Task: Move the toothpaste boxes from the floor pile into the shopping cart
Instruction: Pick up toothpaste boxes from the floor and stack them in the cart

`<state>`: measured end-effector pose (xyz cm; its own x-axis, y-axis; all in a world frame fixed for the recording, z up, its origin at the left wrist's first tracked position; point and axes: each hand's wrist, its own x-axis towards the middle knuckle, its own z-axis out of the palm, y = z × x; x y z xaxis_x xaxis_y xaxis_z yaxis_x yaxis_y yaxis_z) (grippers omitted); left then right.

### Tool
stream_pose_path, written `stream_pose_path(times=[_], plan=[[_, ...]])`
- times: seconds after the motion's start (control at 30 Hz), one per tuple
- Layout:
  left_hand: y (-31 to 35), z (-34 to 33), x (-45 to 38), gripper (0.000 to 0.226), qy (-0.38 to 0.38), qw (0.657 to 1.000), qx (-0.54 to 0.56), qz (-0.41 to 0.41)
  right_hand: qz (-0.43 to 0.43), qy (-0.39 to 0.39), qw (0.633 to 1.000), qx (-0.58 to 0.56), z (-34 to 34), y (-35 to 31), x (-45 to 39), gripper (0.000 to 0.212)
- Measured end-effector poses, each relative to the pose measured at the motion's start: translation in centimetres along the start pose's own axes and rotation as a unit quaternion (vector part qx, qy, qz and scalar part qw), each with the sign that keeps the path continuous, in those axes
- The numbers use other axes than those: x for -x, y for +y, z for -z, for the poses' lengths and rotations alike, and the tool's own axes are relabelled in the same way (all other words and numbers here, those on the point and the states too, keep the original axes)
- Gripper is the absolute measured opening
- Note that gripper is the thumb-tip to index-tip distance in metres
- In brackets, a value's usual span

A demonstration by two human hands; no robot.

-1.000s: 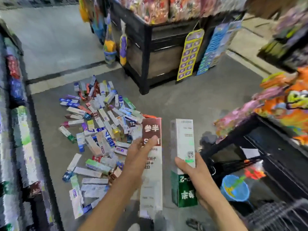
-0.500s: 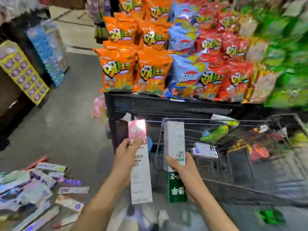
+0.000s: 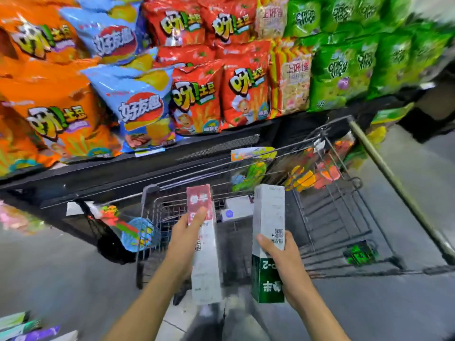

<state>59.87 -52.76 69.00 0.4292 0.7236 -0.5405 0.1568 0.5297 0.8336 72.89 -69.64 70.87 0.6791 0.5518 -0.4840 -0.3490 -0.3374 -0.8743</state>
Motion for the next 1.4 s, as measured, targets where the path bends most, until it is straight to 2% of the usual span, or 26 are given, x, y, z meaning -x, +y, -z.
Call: stream_pose_path(times=[0.23, 0.43, 0.5, 0.53, 0.63, 0.7, 0.9, 0.97, 1.03, 1.2, 1.23, 1.33, 1.4], plan=[[-1.1, -5.7, -6.7, 0.059, -0.046, 0.991, -0.119, 0.036, -0.038, 0.033, 0.999, 0.004, 4.3, 0.7, -7.6, 0.04], [-3.7, -7.4, -13.7, 0.055, -0.062, 0.98, -0.191, 0.019, -0.069, 0.035, 0.997, 0.01, 4.5, 3.5, -13.5, 0.051], [-5.1, -7.9, -16.0, 0.036, -0.071, 0.976, -0.204, 0.013, -0.075, 0.037, 0.996, 0.015, 4.4, 4.8, -15.5, 0.051], [-6.0, -8.1, -17.3, 0.036, -0.071, 0.974, -0.216, 0.018, -0.08, 0.044, 0.996, 0.018, 4.4, 5.5, -16.6, 0.05], [-8.5, -8.8, -20.3, 0.072, -0.088, 0.964, -0.251, 0.028, -0.084, 0.073, 0.993, 0.035, 4.6, 7.3, -19.4, 0.049], [-10.9, -9.0, -22.5, 0.078, -0.078, 0.952, -0.295, 0.021, -0.074, 0.087, 0.993, 0.043, 4.9, 8.3, -21.0, 0.054], [-16.0, -9.8, -28.0, 0.056, -0.096, 0.911, -0.399, -0.027, -0.063, 0.11, 0.986, 0.108, 5.8, 9.9, -24.2, 0.062], [-17.3, -9.9, -29.6, 0.05, -0.123, 0.885, -0.446, -0.059, -0.066, 0.12, 0.984, 0.116, 6.1, 10.1, -24.9, 0.068], [-18.5, -10.4, -31.0, 0.055, -0.172, 0.84, -0.505, -0.098, -0.071, 0.134, 0.984, 0.093, 6.2, 10.1, -25.2, 0.075], [-21.1, -13.0, -33.7, 0.07, -0.267, 0.726, -0.611, -0.167, -0.067, 0.149, 0.986, 0.028, 6.3, 9.6, -25.4, 0.064], [-21.7, -13.4, -34.3, 0.071, -0.28, 0.702, -0.629, -0.183, -0.069, 0.153, 0.986, 0.024, 6.3, 9.6, -25.3, 0.061], [-23.1, -14.4, -35.8, 0.074, -0.299, 0.592, -0.713, -0.229, -0.089, 0.147, 0.985, 0.024, 6.3, 9.9, -25.3, 0.064], [-23.8, -14.9, -36.4, 0.082, -0.305, 0.56, -0.735, -0.231, -0.101, 0.141, 0.984, 0.03, 6.4, 10.1, -25.4, 0.064]])
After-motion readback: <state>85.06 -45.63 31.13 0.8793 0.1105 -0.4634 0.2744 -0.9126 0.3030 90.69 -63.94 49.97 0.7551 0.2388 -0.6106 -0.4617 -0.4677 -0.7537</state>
